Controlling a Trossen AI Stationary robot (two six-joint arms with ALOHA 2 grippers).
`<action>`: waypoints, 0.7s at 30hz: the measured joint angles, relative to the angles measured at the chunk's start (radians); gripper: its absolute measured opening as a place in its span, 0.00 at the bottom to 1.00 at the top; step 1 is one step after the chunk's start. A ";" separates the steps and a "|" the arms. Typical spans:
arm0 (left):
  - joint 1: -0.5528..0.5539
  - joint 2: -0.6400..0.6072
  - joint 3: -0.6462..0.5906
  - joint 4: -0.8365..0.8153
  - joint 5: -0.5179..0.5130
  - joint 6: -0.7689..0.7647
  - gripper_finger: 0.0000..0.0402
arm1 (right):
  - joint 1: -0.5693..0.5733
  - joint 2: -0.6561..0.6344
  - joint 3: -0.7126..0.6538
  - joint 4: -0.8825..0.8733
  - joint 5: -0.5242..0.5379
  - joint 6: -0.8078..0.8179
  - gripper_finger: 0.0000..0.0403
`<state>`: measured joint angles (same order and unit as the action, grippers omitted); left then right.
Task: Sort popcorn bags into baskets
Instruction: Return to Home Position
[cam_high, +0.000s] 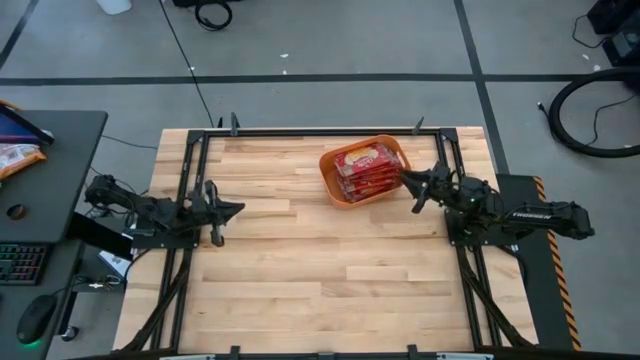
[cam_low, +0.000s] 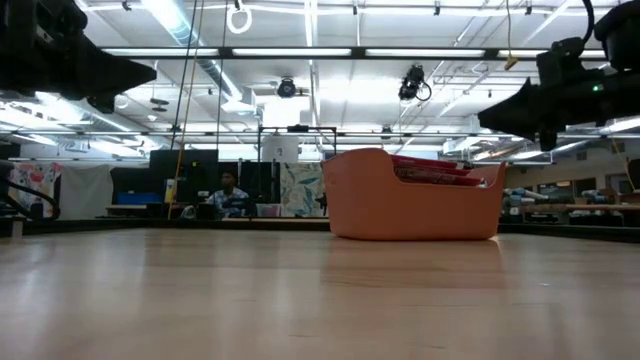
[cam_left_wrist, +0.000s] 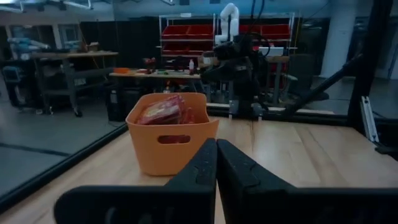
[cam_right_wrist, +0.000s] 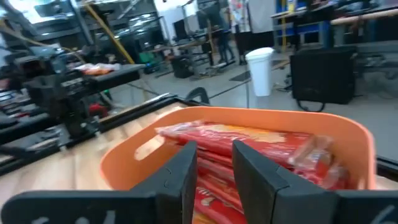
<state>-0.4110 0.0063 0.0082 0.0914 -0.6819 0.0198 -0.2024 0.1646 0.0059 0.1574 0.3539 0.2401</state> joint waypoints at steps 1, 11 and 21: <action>0.000 0.000 0.000 0.002 0.006 0.013 0.02 | 0.000 0.000 0.000 0.002 0.011 -0.001 0.26; -0.002 0.000 0.000 -0.013 0.006 -0.065 0.02 | 0.000 0.000 0.000 0.007 0.014 -0.006 0.27; -0.001 0.000 -0.001 -0.002 0.005 -0.029 0.02 | 0.000 0.000 0.000 0.007 0.012 -0.006 0.27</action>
<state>-0.4122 0.0063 0.0074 0.0890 -0.6773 -0.0095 -0.2024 0.1650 0.0059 0.1646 0.3656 0.2337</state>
